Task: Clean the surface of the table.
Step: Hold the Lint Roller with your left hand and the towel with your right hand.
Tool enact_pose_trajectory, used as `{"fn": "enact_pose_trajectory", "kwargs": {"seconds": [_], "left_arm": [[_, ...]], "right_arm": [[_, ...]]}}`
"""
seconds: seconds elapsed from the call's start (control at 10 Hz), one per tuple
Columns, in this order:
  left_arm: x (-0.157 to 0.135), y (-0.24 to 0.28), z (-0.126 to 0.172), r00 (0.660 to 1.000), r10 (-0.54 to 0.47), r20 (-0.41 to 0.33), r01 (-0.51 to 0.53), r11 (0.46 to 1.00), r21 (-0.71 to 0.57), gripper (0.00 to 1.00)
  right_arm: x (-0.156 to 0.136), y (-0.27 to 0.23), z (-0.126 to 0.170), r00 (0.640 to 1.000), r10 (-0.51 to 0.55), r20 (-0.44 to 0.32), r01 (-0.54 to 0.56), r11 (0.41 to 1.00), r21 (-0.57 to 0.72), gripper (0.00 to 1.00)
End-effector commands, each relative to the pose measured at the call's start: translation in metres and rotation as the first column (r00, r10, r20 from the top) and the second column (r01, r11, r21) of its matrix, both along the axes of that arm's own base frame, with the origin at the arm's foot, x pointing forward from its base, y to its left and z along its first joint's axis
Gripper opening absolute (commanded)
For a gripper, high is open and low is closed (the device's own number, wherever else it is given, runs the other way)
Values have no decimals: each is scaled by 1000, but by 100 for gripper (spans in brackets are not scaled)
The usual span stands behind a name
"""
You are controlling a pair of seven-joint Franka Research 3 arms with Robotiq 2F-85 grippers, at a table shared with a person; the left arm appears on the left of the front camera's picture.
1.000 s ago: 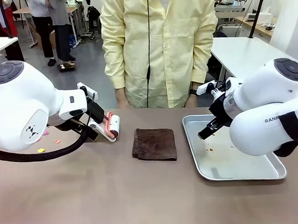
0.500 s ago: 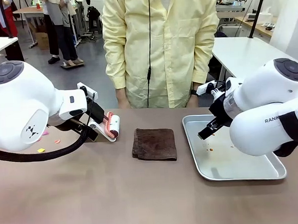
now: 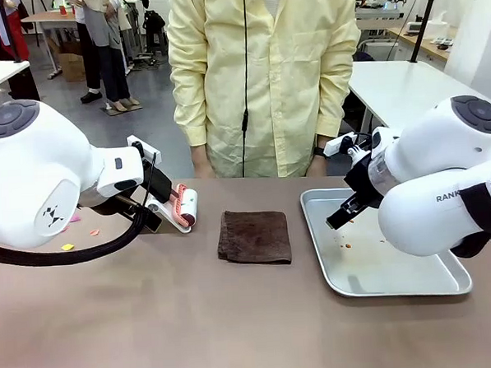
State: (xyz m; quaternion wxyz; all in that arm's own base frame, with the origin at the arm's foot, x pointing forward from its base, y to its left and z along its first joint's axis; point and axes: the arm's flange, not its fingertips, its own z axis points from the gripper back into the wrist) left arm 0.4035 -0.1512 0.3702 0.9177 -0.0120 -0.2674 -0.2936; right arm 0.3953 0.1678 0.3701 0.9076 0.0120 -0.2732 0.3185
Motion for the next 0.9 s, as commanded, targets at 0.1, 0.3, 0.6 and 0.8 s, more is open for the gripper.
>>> {"fn": "enact_pose_trajectory", "kwargs": {"seconds": [0.1,0.3,0.6,0.8], "left_arm": [[0,0,0,1000,0,0,0,1000,0,100],[-17,5,28,957,80,-279,-95,995,-40,100],[-42,38,73,931,84,-356,-187,946,-265,100],[-55,87,97,947,61,-316,-211,858,-468,100]], "right_arm": [[0,0,0,1000,0,0,0,1000,0,100],[-22,-18,18,943,-68,-327,83,996,33,100],[-57,-67,55,922,-113,-370,227,933,280,100],[-80,-113,61,876,-251,-413,426,803,416,100]]}}
